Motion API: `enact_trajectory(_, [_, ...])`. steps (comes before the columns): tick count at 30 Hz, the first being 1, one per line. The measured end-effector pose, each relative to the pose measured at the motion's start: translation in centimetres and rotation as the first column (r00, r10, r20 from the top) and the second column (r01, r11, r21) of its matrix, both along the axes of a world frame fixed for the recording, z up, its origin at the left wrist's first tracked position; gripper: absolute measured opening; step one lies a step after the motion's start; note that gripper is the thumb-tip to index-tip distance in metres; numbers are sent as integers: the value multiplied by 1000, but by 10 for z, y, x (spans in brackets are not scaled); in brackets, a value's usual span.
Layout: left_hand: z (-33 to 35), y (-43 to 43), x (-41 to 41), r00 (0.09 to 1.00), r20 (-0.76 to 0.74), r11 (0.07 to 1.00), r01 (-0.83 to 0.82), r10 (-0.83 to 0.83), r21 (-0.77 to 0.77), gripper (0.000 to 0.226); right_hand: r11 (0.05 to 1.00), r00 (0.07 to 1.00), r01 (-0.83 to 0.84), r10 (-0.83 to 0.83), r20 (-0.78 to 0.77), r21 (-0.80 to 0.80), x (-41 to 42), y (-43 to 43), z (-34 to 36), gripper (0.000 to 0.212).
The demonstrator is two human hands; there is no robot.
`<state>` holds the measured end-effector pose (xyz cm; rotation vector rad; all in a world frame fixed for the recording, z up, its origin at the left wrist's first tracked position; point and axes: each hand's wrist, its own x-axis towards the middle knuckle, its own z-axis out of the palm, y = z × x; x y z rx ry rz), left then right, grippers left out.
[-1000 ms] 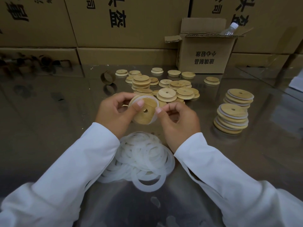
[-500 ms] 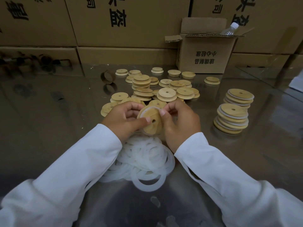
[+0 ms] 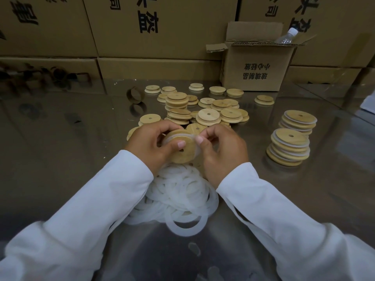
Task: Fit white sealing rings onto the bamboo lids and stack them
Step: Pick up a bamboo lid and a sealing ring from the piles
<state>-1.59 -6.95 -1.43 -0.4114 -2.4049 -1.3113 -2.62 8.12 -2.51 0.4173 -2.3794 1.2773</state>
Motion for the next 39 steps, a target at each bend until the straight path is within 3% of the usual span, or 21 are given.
enact_trajectory(7, [0, 0, 0, 999, 33, 996, 25, -28, 84, 22, 997, 999, -41, 39, -32, -63, 1, 0, 1, 14])
enact_trajectory(16, [-5, 3, -4, 992, 130, 928, -44, -5, 369, 10, 993, 997, -41, 34, -68, -110, 3, -1, -4, 10])
enact_trajectory(23, [-6, 4, -4, 985, 162, 928, -13, -51, 372, 11, 998, 1000, -25, 25, -3, -51, -2, 4, -3, 12])
enact_trajectory(32, [-3, 4, -3, 988, 142, 929, 3, -60, 370, 12, 987, 990, -25, 46, 133, -159, -6, 4, 1, 14])
enact_trajectory(39, [-5, 3, -4, 993, 120, 936, -24, -19, 351, 11, 927, 962, -126, 201, 183, -353, -7, 3, 0, 18])
